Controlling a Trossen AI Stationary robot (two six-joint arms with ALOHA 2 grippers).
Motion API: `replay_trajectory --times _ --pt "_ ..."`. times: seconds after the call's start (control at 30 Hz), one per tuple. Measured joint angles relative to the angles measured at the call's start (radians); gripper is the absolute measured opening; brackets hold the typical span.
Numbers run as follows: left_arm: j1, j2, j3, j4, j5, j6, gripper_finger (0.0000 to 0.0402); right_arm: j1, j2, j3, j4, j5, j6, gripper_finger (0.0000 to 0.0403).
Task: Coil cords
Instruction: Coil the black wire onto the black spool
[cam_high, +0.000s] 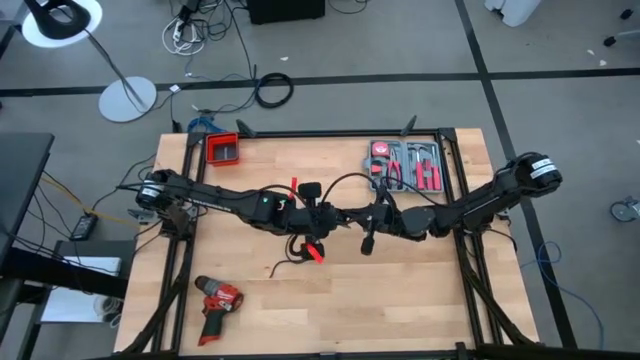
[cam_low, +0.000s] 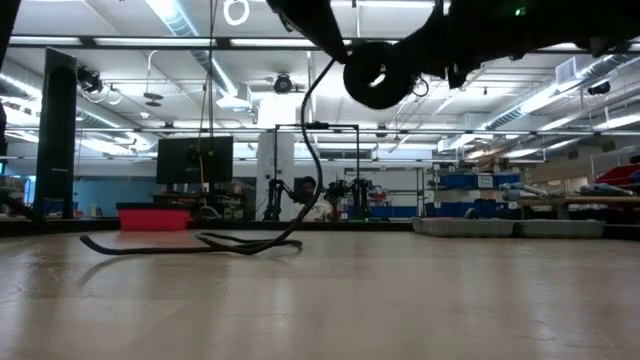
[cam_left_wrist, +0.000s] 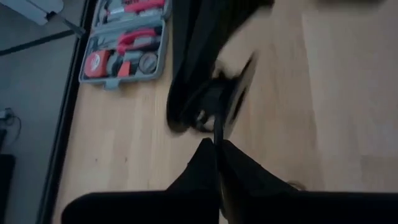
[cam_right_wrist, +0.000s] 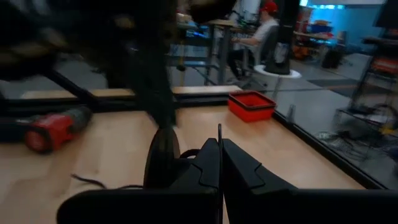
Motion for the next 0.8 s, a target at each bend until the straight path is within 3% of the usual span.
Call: replay_trajectory --times 0.6,0.8 --pt "-0.015 0.000 0.002 0.058 0.047 0.102 0.0003 0.007 -0.258 0.000 -0.306 -0.168 0.152 0.0000" --pt "-0.021 -0.001 -0.022 0.117 0.084 0.098 0.0009 0.007 -0.296 -0.002 -0.323 -0.209 0.174 0.0000"
